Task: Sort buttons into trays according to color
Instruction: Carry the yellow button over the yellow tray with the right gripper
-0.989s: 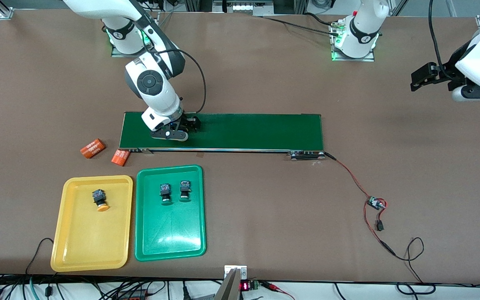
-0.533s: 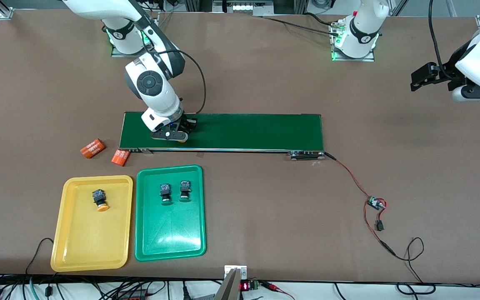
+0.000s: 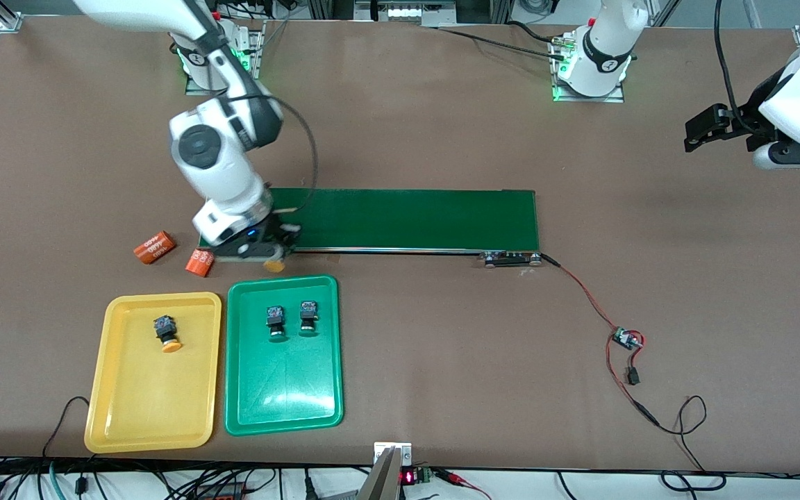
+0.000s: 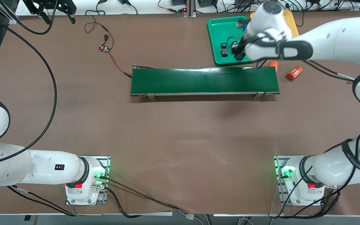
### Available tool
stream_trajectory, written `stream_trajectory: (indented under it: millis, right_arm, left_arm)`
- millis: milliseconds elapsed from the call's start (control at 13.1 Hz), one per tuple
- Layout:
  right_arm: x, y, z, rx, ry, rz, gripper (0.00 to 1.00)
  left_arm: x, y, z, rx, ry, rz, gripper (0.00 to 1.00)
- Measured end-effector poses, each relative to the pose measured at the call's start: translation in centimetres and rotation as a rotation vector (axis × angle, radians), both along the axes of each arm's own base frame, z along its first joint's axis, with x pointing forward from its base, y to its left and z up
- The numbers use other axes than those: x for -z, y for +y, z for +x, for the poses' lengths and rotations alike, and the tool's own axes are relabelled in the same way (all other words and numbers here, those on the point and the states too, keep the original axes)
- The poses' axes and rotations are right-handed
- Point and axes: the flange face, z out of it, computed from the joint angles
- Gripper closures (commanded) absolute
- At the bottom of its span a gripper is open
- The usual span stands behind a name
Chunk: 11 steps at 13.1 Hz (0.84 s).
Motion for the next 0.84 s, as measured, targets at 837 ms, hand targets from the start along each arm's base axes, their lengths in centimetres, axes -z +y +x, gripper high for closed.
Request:
stream_trajectory:
  millis: [837]
  right_arm:
    - [7.8, -15.7, 11.6, -0.068, -0.068, -0.123, 0.87]
  left_arm:
    - [0.0, 0.0, 0.0, 0.0, 0.001, 0.0, 0.0]
